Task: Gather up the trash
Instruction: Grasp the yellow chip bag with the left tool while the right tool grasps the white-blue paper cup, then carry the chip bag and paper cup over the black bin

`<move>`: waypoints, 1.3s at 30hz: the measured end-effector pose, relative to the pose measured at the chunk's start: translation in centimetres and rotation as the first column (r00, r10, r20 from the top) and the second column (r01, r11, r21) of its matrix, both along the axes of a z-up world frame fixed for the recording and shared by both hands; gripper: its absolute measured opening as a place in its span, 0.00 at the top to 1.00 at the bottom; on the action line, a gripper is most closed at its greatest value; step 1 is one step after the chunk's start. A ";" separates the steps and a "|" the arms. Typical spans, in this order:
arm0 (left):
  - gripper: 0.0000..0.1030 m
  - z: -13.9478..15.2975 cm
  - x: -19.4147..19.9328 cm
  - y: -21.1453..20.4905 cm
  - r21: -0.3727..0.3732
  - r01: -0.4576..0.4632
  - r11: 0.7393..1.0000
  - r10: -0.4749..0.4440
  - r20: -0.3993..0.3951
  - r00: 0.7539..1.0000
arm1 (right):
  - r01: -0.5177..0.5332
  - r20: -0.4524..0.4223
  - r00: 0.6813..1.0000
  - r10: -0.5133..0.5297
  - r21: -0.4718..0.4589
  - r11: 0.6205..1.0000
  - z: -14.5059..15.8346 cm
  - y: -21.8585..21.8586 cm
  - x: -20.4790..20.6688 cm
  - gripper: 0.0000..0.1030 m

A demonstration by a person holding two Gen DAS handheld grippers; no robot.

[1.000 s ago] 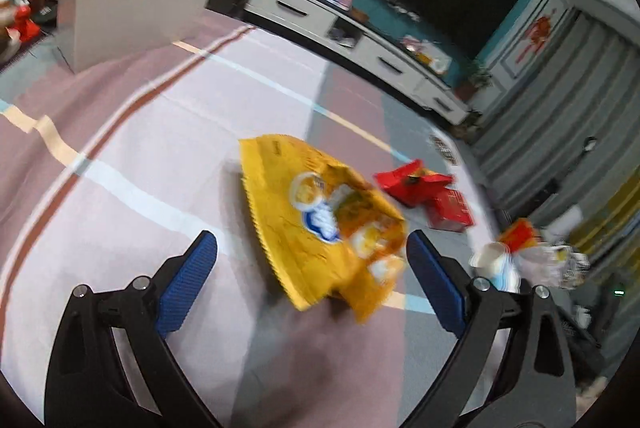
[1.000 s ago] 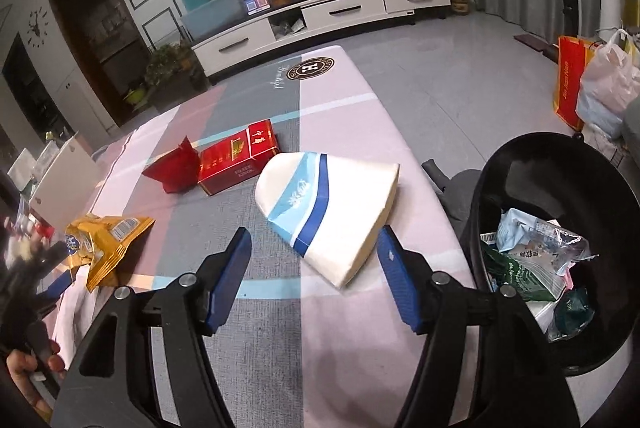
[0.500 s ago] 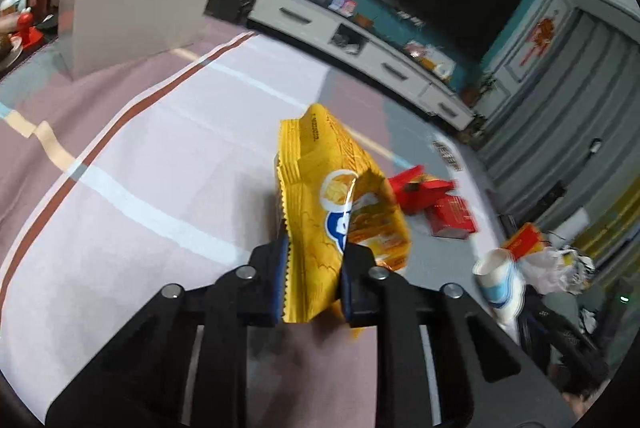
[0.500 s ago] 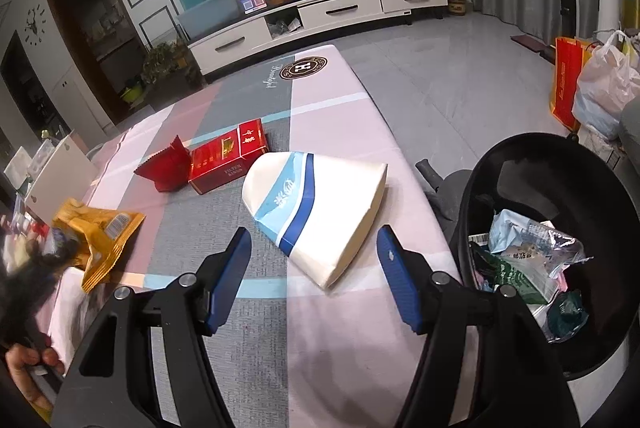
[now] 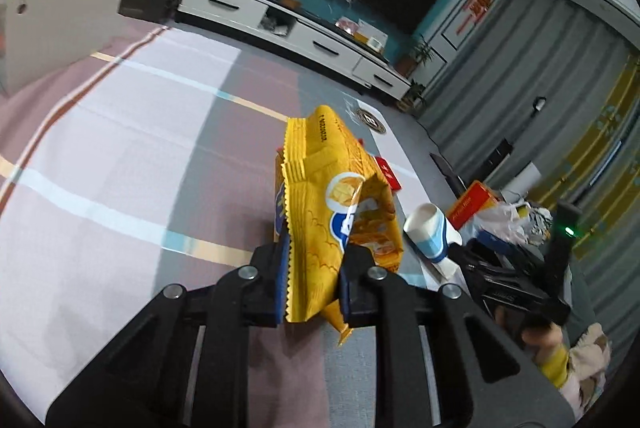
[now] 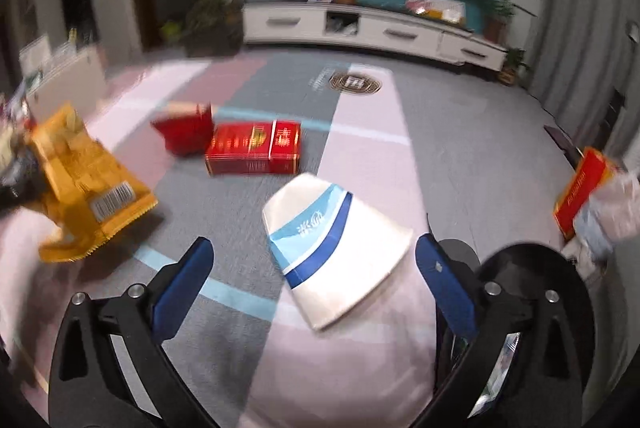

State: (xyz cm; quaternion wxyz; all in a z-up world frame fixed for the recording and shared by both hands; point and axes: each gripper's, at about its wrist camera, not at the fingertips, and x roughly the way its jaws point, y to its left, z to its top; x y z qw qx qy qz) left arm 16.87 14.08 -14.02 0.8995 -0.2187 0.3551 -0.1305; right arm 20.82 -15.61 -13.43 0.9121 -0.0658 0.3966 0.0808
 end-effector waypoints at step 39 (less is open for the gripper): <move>0.77 1.5 -1.7 -4.8 0.173 0.099 0.980 -0.114 0.076 0.991 | 0.212 -0.017 0.977 -0.211 0.136 0.968 1.7 0.0 -10.2 0.30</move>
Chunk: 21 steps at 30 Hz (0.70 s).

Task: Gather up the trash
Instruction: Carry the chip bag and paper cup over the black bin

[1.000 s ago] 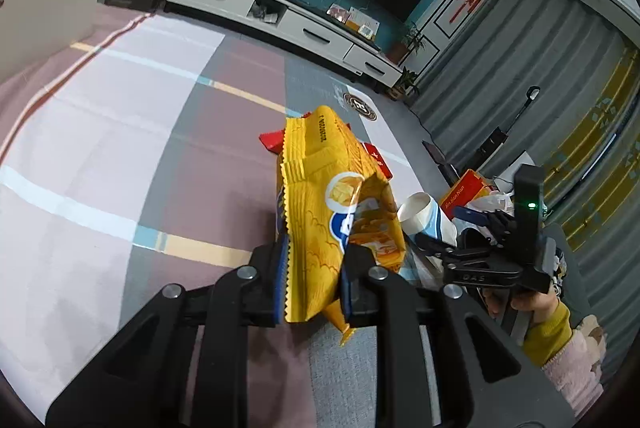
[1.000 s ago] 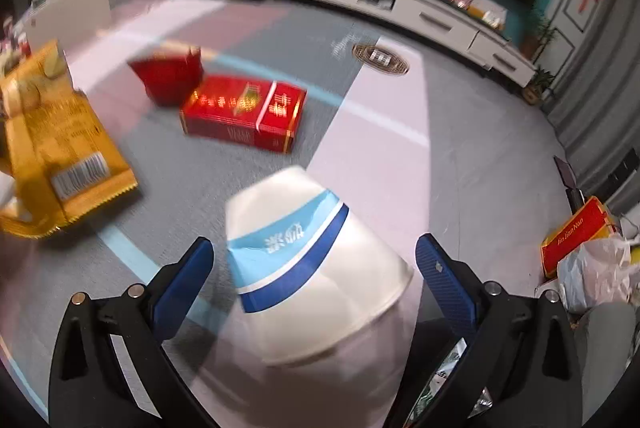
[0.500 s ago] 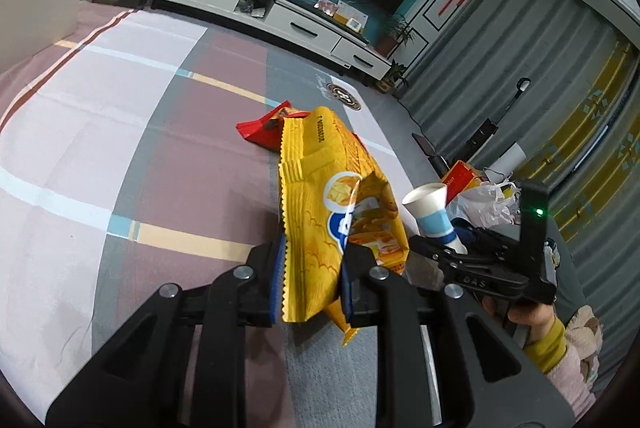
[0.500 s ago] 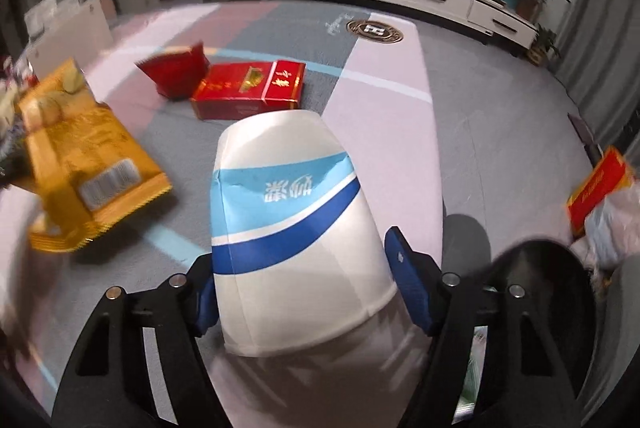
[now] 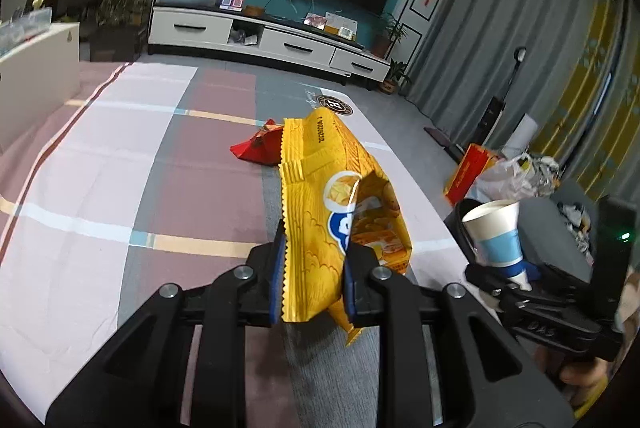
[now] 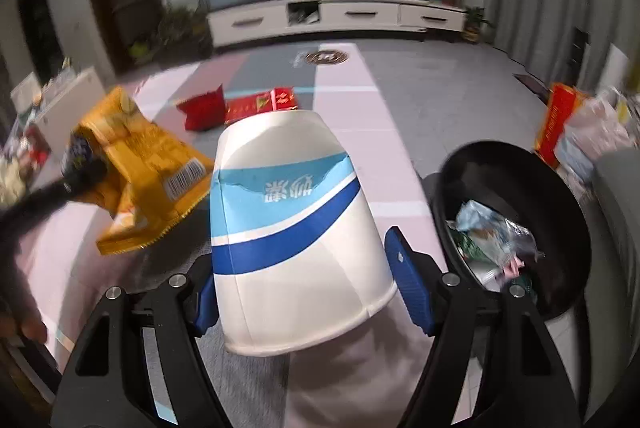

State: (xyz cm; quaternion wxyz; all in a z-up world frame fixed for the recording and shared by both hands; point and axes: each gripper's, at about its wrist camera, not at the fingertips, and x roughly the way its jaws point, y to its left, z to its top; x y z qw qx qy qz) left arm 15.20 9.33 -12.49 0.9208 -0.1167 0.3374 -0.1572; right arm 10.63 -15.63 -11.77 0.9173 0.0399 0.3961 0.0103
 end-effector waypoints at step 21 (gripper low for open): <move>0.75 0.7 -4.0 -8.0 0.220 0.078 0.972 -0.084 0.018 0.996 | 0.039 0.066 0.997 -0.042 0.043 0.998 0.8 -3.8 -2.3 0.30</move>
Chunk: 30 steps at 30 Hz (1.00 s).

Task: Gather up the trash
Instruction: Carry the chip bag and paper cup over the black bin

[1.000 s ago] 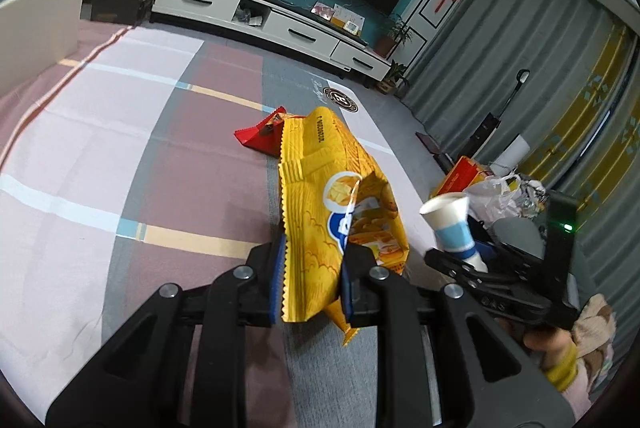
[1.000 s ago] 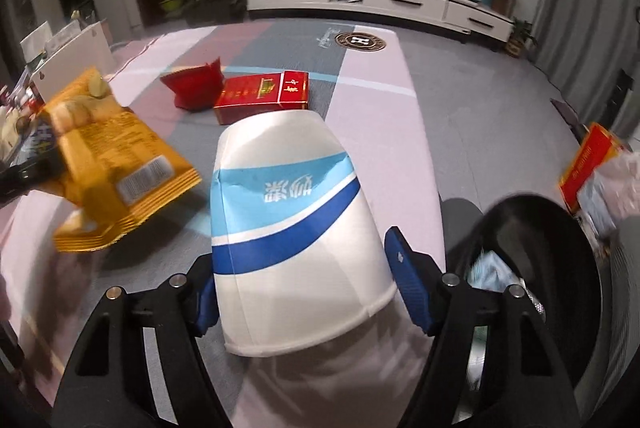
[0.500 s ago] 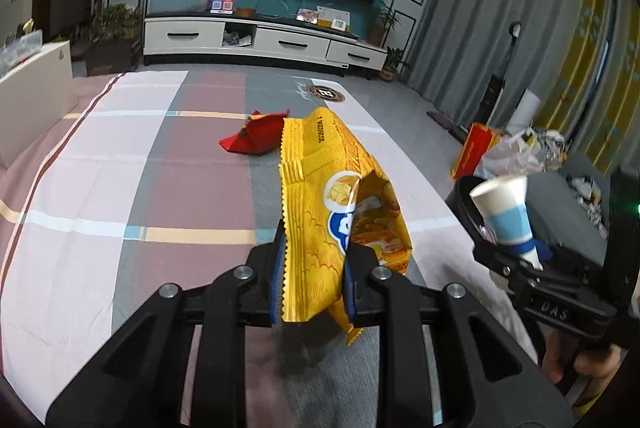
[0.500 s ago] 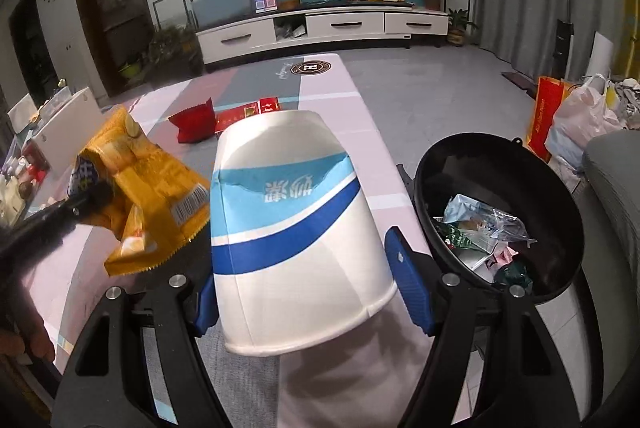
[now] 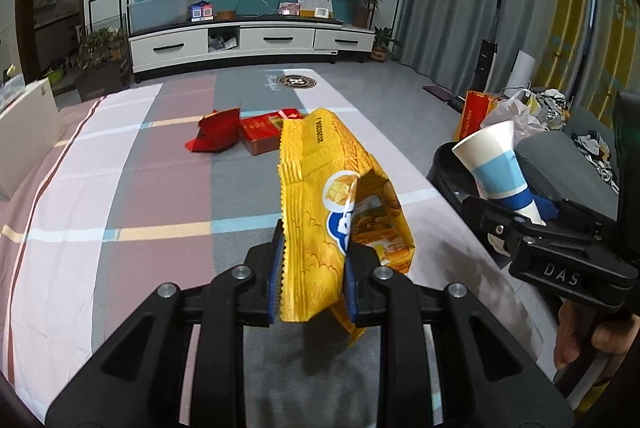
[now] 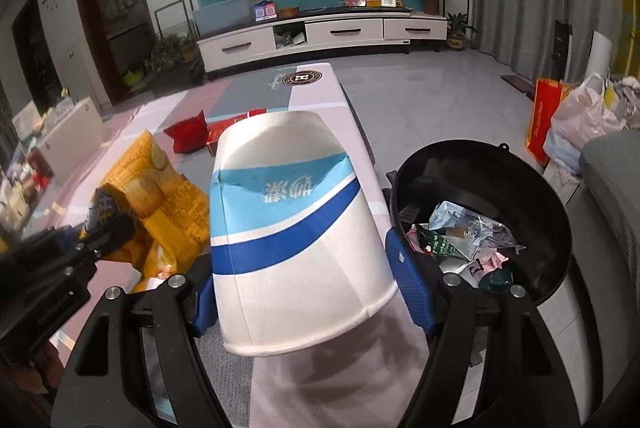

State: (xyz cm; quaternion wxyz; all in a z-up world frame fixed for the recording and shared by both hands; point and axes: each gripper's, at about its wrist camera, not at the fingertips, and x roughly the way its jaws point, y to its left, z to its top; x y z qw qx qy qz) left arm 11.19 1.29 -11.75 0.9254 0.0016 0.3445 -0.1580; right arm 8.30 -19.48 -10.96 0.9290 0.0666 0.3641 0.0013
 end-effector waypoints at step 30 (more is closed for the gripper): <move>0.73 2.1 0.2 -11.2 0.095 0.146 0.985 -0.149 0.027 0.989 | 0.232 0.037 0.971 -0.235 0.066 0.971 0.9 -10.2 -3.1 0.28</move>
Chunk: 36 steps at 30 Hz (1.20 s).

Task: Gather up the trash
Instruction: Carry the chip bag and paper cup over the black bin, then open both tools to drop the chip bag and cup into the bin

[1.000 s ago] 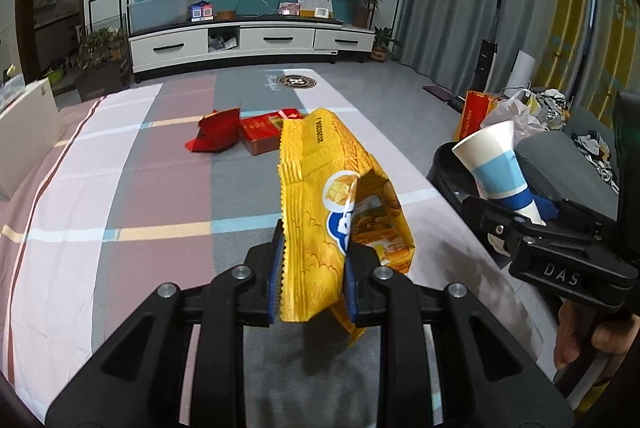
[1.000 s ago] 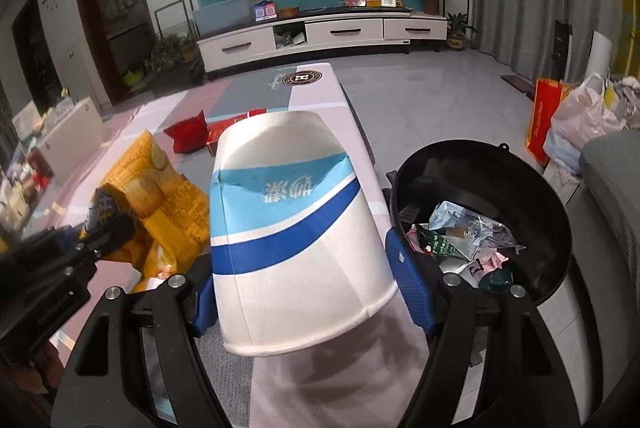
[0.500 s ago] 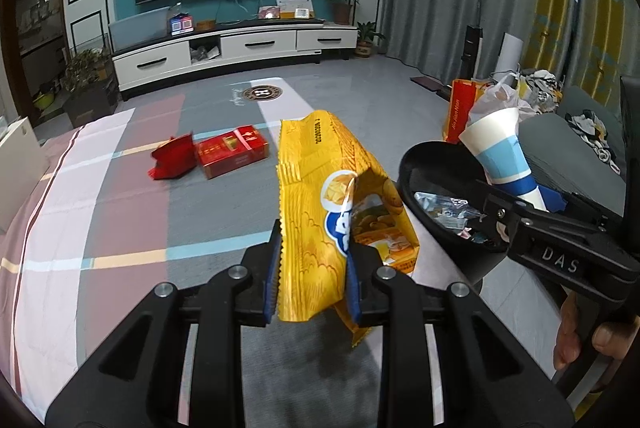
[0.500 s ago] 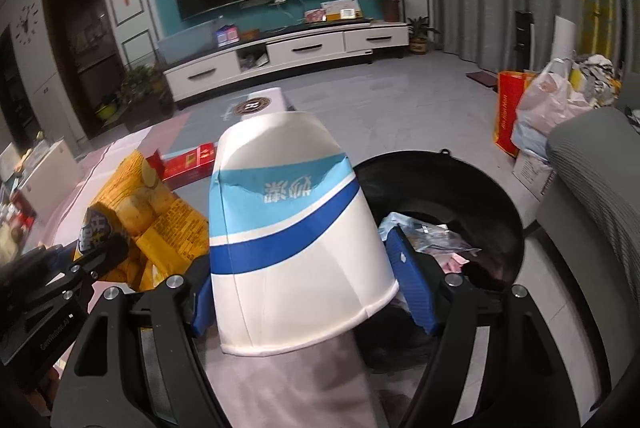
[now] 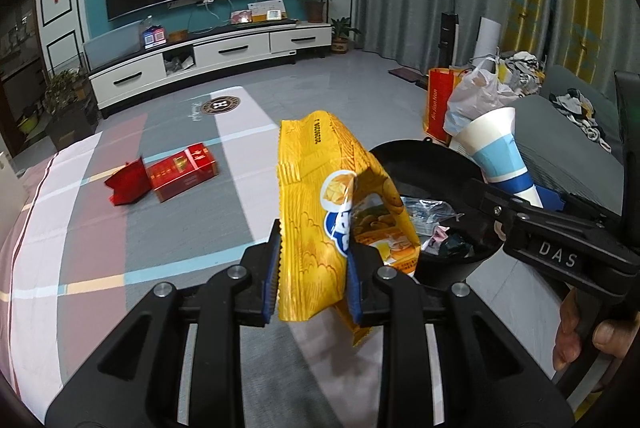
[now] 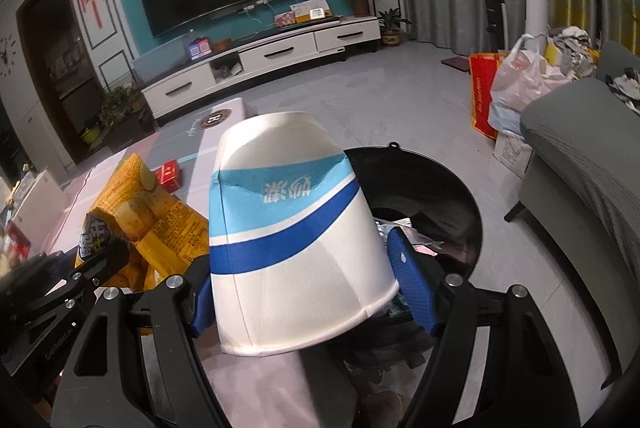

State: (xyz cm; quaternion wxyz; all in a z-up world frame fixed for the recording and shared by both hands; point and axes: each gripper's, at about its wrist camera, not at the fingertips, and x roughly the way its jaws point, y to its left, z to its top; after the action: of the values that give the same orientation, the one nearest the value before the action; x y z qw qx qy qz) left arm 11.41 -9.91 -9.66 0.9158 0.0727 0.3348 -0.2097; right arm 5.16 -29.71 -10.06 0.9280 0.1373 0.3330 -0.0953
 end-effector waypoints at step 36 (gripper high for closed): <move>0.68 -3.0 3.9 -9.8 0.047 0.089 0.995 -0.088 -0.030 0.996 | 0.163 -0.116 0.981 -0.153 0.077 0.984 -3.2 -7.3 0.3 0.27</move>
State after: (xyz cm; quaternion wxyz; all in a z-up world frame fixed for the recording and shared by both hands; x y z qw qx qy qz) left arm 15.28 -19.75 -12.61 0.8988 0.1068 0.3492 -0.2427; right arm 5.44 -37.02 -13.24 0.8910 0.1978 0.3754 -0.1617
